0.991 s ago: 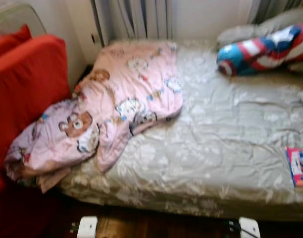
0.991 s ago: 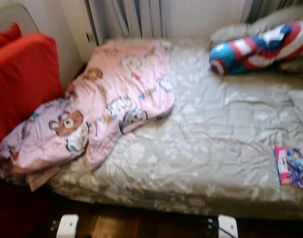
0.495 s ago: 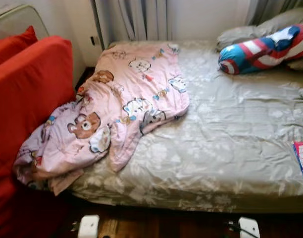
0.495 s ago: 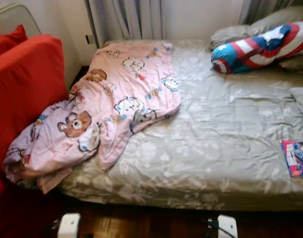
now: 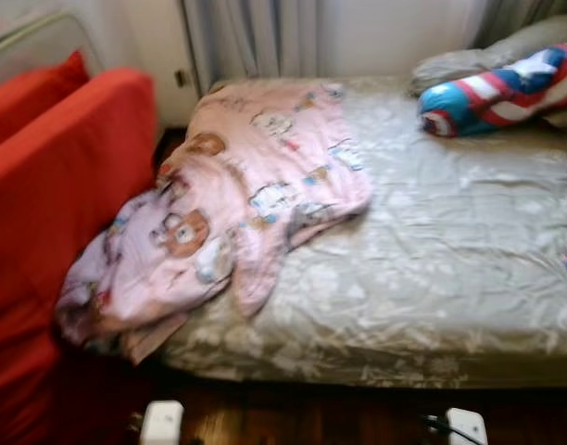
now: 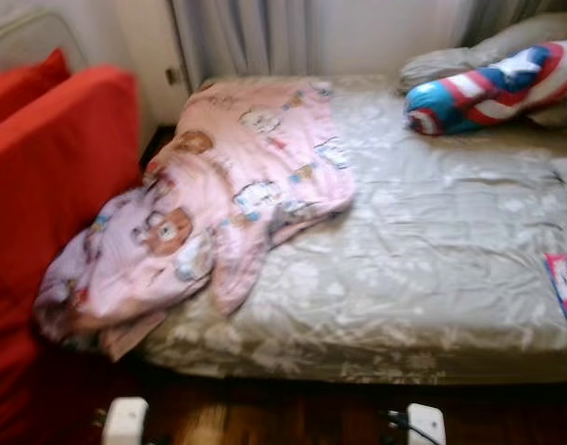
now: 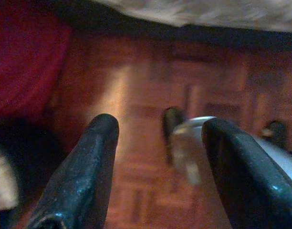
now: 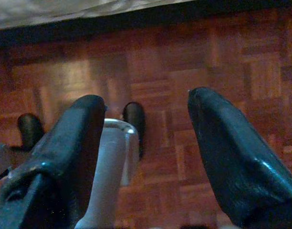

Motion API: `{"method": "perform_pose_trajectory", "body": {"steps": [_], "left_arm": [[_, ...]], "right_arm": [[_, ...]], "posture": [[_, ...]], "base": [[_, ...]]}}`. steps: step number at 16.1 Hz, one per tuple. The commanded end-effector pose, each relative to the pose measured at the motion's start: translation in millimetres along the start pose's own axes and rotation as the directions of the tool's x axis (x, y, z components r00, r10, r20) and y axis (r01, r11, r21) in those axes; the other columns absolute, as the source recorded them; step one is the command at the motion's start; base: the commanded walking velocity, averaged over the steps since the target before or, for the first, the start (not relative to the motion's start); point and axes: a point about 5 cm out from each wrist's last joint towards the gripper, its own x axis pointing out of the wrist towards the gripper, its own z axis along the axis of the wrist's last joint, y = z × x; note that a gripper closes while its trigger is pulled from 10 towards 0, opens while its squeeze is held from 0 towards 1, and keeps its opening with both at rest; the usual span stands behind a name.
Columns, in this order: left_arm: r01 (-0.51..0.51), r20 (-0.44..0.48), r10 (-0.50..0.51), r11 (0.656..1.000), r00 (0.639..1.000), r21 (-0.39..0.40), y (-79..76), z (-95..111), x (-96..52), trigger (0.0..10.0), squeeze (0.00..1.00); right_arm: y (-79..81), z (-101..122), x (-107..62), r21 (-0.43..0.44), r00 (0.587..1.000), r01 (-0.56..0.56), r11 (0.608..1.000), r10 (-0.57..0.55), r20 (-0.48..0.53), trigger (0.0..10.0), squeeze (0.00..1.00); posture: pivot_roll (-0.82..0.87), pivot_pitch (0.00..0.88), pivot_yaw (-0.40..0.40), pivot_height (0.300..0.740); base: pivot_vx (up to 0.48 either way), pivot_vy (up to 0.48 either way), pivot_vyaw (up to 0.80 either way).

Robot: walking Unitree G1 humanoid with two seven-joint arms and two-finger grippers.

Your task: Clean up the room

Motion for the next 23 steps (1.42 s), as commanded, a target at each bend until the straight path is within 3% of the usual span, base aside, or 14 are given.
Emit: {"method": "perform_pose_trajectory", "body": {"steps": [1,6,16,20,23], "left_arm": [[-0.01,-0.033,0.009,1.0,0.999,-0.009,6.8,-9.2,-3.1,10.0,0.0],[0.008,-0.034,-0.008,1.0,0.999,-0.001,-11.0,-6.2,0.5,10.0,0.0],[0.0,-0.033,-0.001,1.0,0.999,-0.017,-5.8,-8.4,-0.9,10.0,0.0],[0.008,-0.03,-0.008,1.0,1.0,-0.007,-10.0,-3.5,1.2,10.0,0.0],[0.021,-0.021,-0.021,1.0,1.0,-0.005,-22.6,0.9,3.7,10.0,0.0]], "right_arm": [[-0.5,-4.0,-0.8,-0.002,1.0,-0.002,1.0,0.002,-0.012,10.0,0.0],[-0.2,-4.6,-1.0,-0.002,1.0,-0.003,1.0,0.003,-0.012,10.0,0.0],[-0.2,-3.0,-0.5,-0.025,1.0,0.003,1.0,-0.003,-0.011,10.0,0.0],[0.4,-1.7,-0.4,-0.045,1.0,-0.004,0.999,0.003,-0.004,10.0,0.0],[0.8,-2.2,-0.3,-0.041,1.0,-0.007,0.999,0.006,-0.008,10.0,0.0]], "posture": [[0.02,0.086,0.026,0.74],[0.02,0.078,0.029,0.74],[0.02,0.093,0.027,0.74],[0.02,0.098,0.03,0.74],[0.03,0.101,0.031,0.74]], "base": [[0.0,0.307,0.0],[0.0,0.31,0.0],[0.0,0.0,0.0],[0.0,0.0,0.62],[0.0,0.0,0.8]]}}
